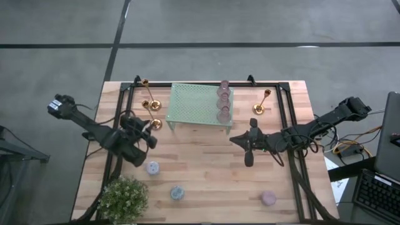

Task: Pick & Place candle stick holders
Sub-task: Put the bottom left gold candle holder on the shelf

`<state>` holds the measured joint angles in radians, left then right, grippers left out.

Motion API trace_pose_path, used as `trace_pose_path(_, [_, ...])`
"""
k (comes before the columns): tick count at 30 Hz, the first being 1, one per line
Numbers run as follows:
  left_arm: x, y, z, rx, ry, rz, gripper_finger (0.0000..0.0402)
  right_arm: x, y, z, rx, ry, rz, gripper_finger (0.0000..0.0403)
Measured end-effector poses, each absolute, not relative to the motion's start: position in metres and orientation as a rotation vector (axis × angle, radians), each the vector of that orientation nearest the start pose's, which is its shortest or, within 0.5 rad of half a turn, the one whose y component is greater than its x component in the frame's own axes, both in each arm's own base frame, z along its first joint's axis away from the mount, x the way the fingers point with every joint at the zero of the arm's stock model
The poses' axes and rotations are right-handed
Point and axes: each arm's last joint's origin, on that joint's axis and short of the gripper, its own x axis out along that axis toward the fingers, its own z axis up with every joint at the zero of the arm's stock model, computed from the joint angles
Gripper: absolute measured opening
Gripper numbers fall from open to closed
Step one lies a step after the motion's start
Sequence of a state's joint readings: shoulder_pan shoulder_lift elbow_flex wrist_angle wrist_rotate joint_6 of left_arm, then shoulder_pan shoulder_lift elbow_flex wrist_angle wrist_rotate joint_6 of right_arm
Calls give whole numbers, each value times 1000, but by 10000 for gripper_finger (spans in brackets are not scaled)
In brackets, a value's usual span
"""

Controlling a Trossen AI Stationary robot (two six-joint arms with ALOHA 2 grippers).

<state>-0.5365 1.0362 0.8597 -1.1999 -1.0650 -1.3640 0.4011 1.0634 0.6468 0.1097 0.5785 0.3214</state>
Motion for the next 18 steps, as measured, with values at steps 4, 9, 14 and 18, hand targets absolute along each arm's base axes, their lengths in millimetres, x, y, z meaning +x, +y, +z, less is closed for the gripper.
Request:
trace_pose_path(4, [142,-49,263,-187,500,977,161,216,74,262,174,239,-217,8])
trace_pose_path(9, [138,-37,260,-191,557,1067,219,216,74,262,183,238,-217,8])
trace_pose_path(14, [139,-27,254,-191,548,1139,254,216,74,262,182,238,-217,8])
trace_pose_path(18, [139,-21,251,-168,530,1185,258,216,74,262,180,238,-217,8])
